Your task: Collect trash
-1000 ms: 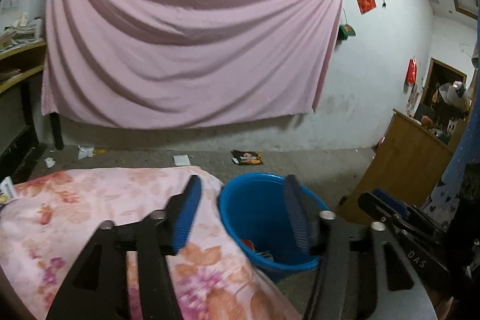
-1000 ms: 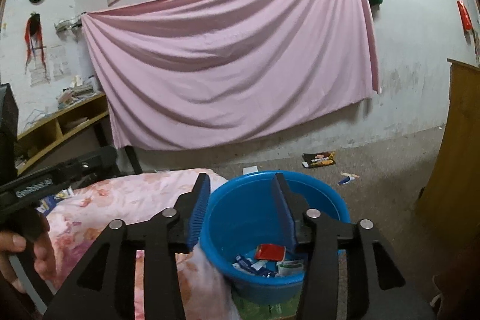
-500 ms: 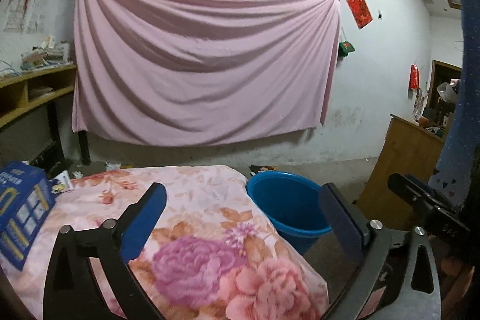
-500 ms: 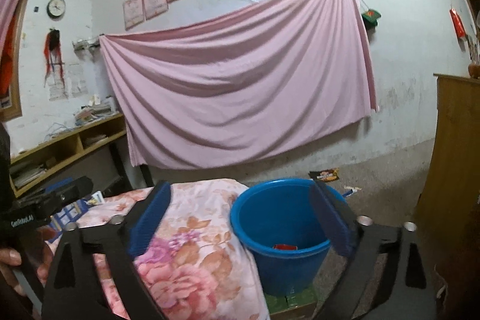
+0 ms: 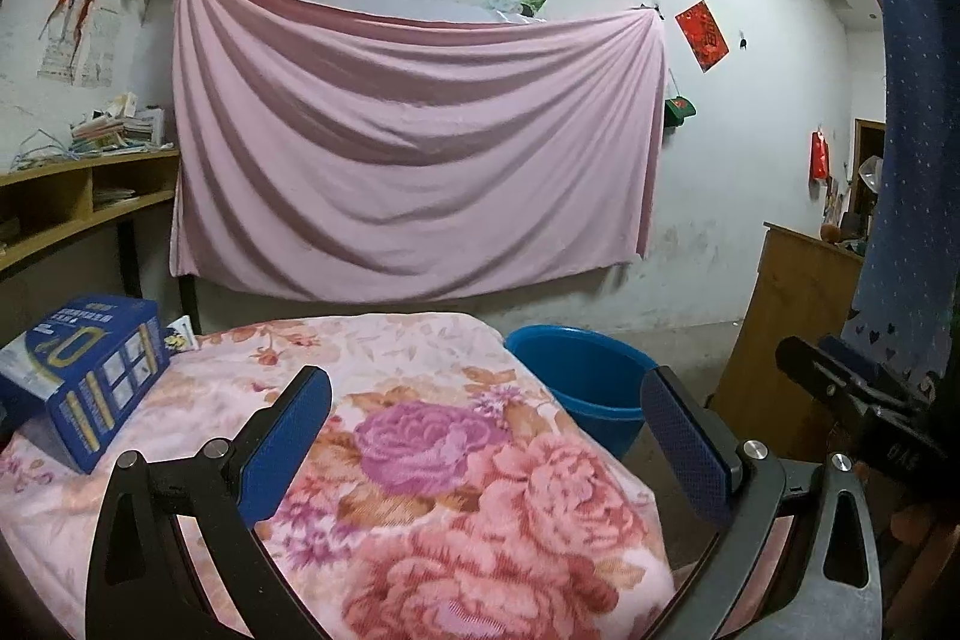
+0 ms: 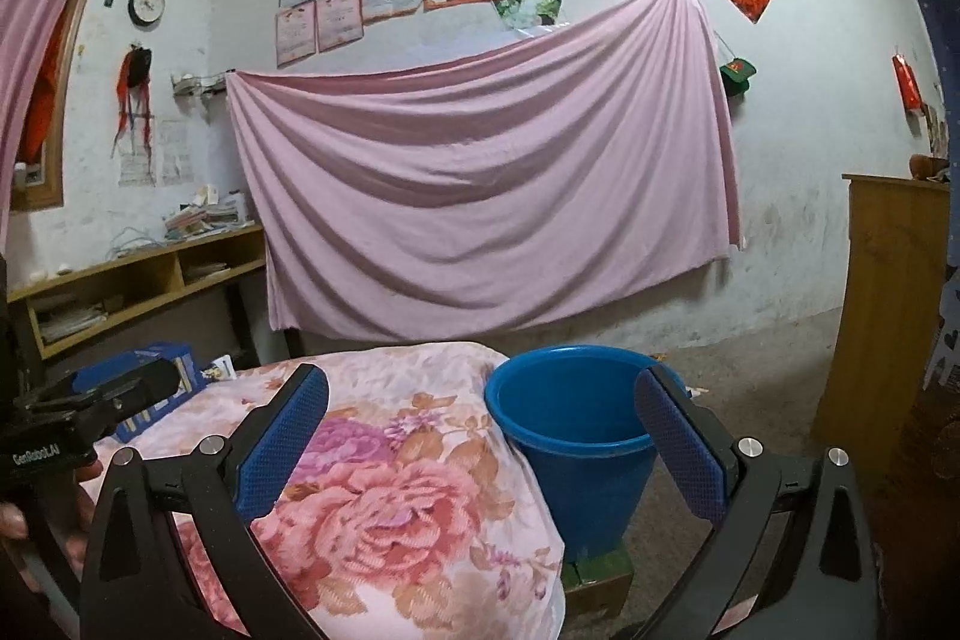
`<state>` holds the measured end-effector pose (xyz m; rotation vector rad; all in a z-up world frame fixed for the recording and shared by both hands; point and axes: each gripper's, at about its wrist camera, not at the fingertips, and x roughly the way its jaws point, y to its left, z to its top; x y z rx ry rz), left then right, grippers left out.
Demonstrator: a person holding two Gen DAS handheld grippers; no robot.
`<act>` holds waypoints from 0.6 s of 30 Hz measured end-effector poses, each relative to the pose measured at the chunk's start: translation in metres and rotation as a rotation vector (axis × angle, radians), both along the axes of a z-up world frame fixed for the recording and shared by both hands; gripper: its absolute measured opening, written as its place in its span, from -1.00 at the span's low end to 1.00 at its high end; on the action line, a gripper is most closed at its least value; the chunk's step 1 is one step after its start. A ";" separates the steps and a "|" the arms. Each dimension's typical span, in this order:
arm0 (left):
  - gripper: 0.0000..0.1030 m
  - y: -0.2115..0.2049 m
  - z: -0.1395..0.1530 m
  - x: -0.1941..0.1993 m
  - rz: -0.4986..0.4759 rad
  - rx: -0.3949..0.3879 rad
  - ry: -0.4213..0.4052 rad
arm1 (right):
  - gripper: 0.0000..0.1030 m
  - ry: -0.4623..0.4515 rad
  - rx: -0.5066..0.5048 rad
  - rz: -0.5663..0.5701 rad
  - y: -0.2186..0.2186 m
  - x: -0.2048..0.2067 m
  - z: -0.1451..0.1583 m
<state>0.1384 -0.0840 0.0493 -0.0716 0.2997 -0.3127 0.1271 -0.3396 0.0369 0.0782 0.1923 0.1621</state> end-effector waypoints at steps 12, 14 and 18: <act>0.96 0.016 -0.023 -0.026 0.069 0.030 -0.029 | 1.00 -0.008 0.014 -0.010 0.012 -0.019 -0.016; 0.96 0.017 -0.029 -0.027 0.079 0.040 -0.025 | 1.00 -0.001 0.014 -0.008 0.015 -0.019 -0.020; 0.96 0.020 -0.038 -0.026 0.094 0.038 -0.015 | 1.00 0.021 0.000 -0.002 0.020 -0.017 -0.030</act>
